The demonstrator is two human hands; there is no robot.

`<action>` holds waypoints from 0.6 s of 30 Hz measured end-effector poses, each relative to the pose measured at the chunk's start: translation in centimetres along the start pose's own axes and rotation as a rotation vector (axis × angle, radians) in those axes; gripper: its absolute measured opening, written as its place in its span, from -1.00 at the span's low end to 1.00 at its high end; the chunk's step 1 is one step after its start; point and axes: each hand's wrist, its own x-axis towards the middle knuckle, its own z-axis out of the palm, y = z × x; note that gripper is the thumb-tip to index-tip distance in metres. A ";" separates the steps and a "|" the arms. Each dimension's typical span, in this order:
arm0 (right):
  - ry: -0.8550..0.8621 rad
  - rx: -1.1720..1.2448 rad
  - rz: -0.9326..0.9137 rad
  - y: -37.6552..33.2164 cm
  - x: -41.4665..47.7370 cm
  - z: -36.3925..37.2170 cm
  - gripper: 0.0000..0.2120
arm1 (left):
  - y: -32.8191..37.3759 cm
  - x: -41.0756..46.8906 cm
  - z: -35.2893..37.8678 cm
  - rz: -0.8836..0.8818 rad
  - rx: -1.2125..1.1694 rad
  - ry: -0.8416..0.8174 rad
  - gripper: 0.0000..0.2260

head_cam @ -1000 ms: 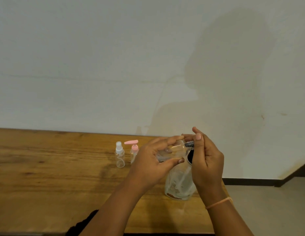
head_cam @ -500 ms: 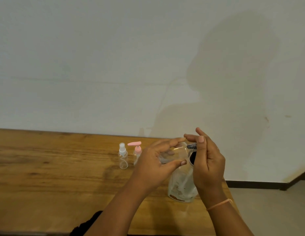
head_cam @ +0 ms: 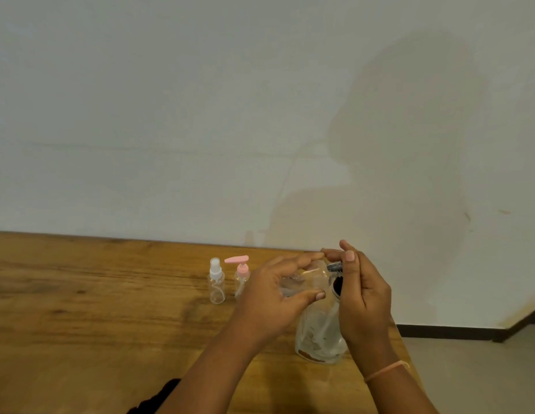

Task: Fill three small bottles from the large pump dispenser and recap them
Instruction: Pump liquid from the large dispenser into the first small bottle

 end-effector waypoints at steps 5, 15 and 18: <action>-0.024 0.036 -0.008 -0.8 0.2 -0.1 -0.70 | 0.2 0.0 -0.1 0.028 0.009 0.012 -0.50; -0.001 -0.131 -0.066 0.2 0.2 0.1 -0.73 | -0.3 0.0 0.0 -0.030 -0.003 0.009 -0.49; 0.015 -0.011 0.002 -0.3 0.1 0.1 -0.70 | 0.1 0.2 0.0 -0.014 -0.033 -0.004 -0.49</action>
